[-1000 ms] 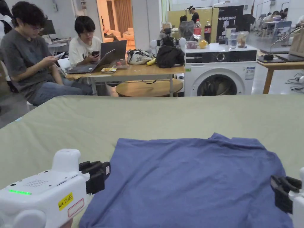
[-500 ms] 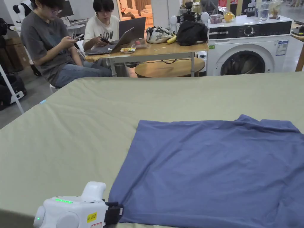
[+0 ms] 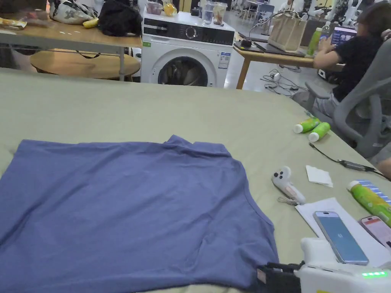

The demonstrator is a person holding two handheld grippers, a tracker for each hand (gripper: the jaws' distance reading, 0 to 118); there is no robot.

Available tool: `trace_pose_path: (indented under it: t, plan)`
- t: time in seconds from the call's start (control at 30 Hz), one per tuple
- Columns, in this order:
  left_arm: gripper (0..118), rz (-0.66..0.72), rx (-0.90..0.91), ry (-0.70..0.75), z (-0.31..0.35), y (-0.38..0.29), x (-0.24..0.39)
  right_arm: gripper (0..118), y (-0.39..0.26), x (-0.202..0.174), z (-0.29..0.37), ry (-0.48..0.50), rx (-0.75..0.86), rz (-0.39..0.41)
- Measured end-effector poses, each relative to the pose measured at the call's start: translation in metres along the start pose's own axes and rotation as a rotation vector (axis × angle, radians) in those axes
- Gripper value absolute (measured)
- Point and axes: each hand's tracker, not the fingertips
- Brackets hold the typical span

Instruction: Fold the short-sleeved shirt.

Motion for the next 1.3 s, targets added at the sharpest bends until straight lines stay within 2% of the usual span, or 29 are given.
trace_pose_path:
  t: [0.03, 0.07, 0.13, 0.17, 0.2, 0.27, 0.33, 0.43, 0.5, 0.6, 0.67, 0.73, 0.8, 0.83, 0.87, 0.9, 0.93, 0.97, 1.0, 1.03, 1.23, 1.27, 1.3]
  plan:
    - [4, 0.0, 0.002, 0.002, 0.001, 0.0, 0.001, 68, 0.001, 0.001, -0.006, 0.012, -0.021, -0.011]
    - [4, 0.0, 0.003, 0.003, 0.001, -0.001, 0.002, 61, 0.002, 0.002, -0.012, 0.02, -0.029, 0.002]
    - [4, 0.003, 0.004, 0.002, 0.003, -0.001, 0.0, 23, -0.001, -0.004, -0.024, -0.035, -0.105, 0.073]
    - [4, 0.01, 0.004, -0.001, 0.004, -0.001, 0.0, 11, -0.001, -0.008, -0.023, -0.051, -0.083, 0.112]
    - [4, 0.014, 0.004, -0.004, 0.006, -0.001, 0.0, 3, 0.002, -0.009, -0.019, 0.01, -0.071, 0.108]
    - [3, 0.006, 0.011, -0.021, 0.009, 0.0, -0.005, 3, 0.006, -0.015, -0.014, -0.005, -0.055, 0.102]
    - [3, -0.021, 0.104, -0.042, 0.023, 0.004, -0.005, 3, 0.021, -0.018, -0.01, -0.041, 0.018, 0.156]
    - [3, 0.04, 0.163, -0.062, 0.031, 0.047, -0.016, 3, 0.066, -0.016, -0.015, 0.013, 0.082, 0.101]
    - [3, 0.051, 0.212, -0.047, 0.03, 0.081, -0.024, 3, 0.101, -0.016, -0.028, 0.003, 0.129, 0.111]
    - [3, 0.138, 0.255, -0.095, -0.001, 0.139, -0.041, 3, 0.152, -0.023, -0.063, -0.056, 0.161, 0.151]
    - [3, 0.136, 0.233, -0.086, -0.032, 0.175, -0.045, 3, 0.18, -0.029, -0.093, -0.084, 0.144, 0.179]
    - [3, 0.138, 0.198, -0.041, -0.057, 0.199, -0.047, 3, 0.2, -0.028, -0.122, -0.09, 0.131, 0.157]
    - [3, 0.197, 0.153, -0.037, -0.083, 0.213, -0.049, 4, 0.211, -0.026, -0.145, -0.104, 0.12, 0.123]
    - [3, 0.223, 0.141, -0.047, -0.091, 0.216, -0.05, 9, 0.212, -0.026, -0.151, -0.121, 0.122, 0.117]
    - [3, 0.226, 0.141, -0.038, -0.098, 0.217, -0.05, 24, 0.214, -0.026, -0.156, -0.137, 0.127, 0.108]
    - [9, 0.224, 0.134, -0.021, -0.101, 0.218, -0.049, 54, 0.216, -0.015, -0.165, -0.167, 0.147, 0.1]
    - [26, 0.23, 0.16, -0.014, -0.103, 0.217, -0.047, 68, 0.216, -0.014, -0.164, -0.166, 0.158, 0.093]
    - [51, 0.228, 0.176, -0.006, -0.102, 0.216, -0.045, 69, 0.216, -0.013, -0.161, -0.164, 0.186, 0.079]
    - [66, 0.217, 0.193, -0.013, -0.099, 0.215, -0.043, 69, 0.216, -0.013, -0.156, -0.162, 0.202, 0.077]
    - [61, 0.209, 0.235, -0.031, -0.094, 0.216, -0.039, 69, 0.213, -0.016, -0.149, -0.159, 0.215, 0.073]
    - [61, 0.078, 0.342, -0.05, -0.042, 0.209, -0.004, 67, 0.192, -0.044, -0.096, -0.095, 0.352, 0.14]
    - [61, 0.06, 0.374, -0.057, -0.029, 0.206, 0.003, 60, 0.189, -0.046, -0.088, -0.083, 0.36, 0.143]
    - [60, 0.047, 0.392, -0.062, -0.02, 0.204, 0.005, 44, 0.185, -0.048, -0.081, -0.053, 0.377, 0.14]
